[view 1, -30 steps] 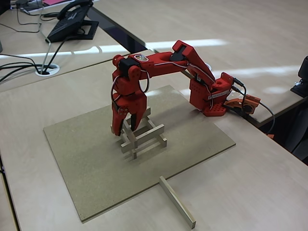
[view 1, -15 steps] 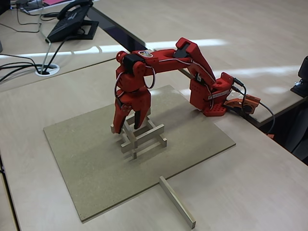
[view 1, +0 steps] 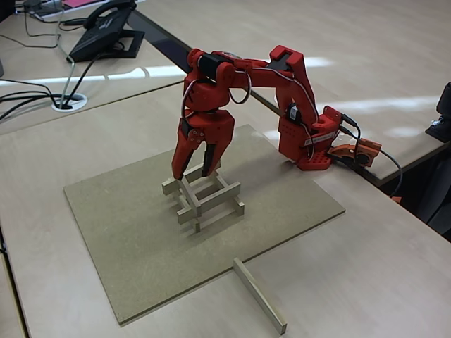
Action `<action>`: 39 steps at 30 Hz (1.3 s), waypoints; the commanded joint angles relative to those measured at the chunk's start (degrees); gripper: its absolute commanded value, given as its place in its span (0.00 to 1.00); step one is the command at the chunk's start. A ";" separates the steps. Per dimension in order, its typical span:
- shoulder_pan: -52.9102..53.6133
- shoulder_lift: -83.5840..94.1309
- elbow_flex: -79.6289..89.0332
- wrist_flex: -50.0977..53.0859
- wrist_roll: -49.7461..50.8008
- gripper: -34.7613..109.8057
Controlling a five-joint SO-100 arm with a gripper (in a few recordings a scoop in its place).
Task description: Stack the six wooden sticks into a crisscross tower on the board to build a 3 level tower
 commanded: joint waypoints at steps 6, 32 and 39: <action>-13.80 -0.79 0.18 -4.83 13.54 0.38; -27.77 -28.48 -20.92 -16.96 25.40 0.38; -28.39 -33.57 -26.19 -16.79 25.49 0.38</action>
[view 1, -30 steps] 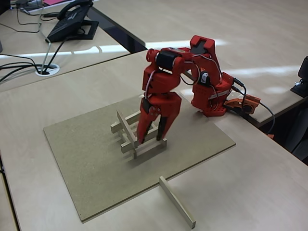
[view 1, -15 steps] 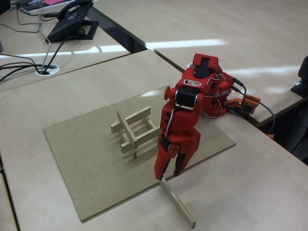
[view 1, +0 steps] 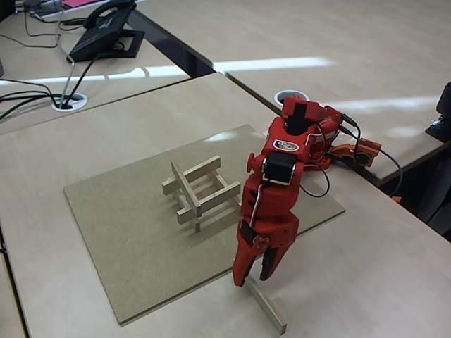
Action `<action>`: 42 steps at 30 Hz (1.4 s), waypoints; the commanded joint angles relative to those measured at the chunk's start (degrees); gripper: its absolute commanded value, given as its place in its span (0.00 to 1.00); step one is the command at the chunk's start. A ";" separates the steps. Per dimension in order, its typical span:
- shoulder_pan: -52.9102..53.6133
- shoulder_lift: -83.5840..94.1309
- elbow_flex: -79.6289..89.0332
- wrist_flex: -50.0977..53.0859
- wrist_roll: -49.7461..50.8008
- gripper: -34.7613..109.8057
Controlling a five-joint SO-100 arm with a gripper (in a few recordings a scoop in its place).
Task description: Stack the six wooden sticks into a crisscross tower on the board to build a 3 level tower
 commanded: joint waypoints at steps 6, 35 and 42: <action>-1.49 -4.66 -8.79 1.76 1.93 0.38; -1.32 -7.82 -16.00 4.92 6.68 0.24; 0.26 5.10 -10.37 10.63 6.68 0.24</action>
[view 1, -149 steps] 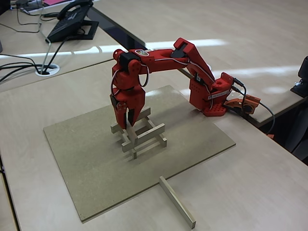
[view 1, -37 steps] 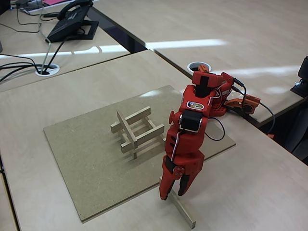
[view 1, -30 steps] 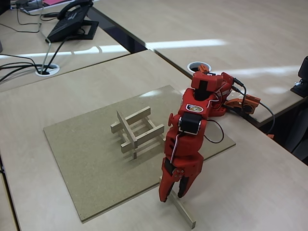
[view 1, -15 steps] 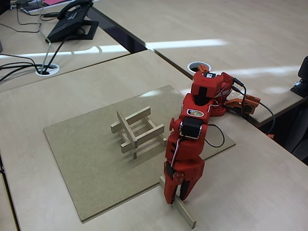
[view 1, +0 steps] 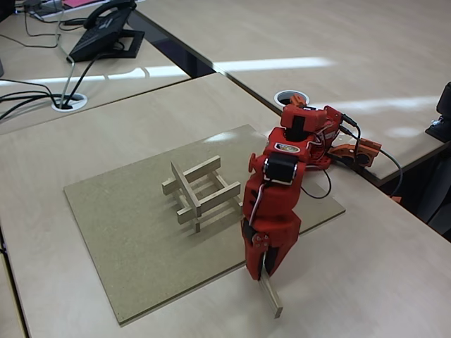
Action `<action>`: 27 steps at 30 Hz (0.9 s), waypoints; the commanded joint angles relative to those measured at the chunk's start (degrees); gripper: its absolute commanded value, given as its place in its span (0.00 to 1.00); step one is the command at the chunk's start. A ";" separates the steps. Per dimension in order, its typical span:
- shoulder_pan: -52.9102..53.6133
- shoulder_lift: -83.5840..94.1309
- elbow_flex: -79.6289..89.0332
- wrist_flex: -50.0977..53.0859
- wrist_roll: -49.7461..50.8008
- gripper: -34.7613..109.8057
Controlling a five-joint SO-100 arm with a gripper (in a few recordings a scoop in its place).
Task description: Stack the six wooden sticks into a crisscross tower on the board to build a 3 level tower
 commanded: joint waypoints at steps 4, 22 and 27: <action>1.58 17.84 6.94 6.24 -0.26 0.24; 18.54 53.17 50.54 8.44 -24.35 0.24; 23.99 57.48 58.10 8.70 -32.43 0.24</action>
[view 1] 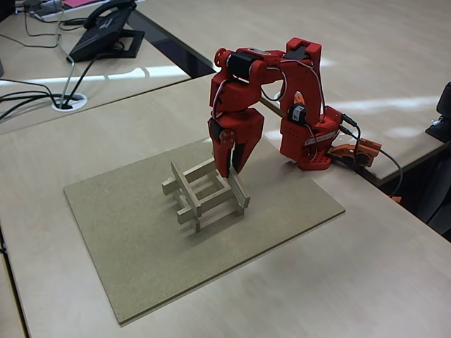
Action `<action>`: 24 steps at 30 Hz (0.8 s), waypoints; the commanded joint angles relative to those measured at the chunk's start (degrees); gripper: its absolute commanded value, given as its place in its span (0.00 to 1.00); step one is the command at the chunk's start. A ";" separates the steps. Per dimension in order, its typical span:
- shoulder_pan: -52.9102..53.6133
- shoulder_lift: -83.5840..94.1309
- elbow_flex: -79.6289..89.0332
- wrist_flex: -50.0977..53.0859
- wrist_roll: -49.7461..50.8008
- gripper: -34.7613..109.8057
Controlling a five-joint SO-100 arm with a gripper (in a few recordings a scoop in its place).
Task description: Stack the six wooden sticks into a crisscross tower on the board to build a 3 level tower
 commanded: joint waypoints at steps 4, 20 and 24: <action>5.63 6.33 9.49 0.53 -7.73 0.24; 7.82 8.44 18.28 -5.10 -10.46 0.24; 7.91 7.82 18.46 -6.06 -10.72 0.24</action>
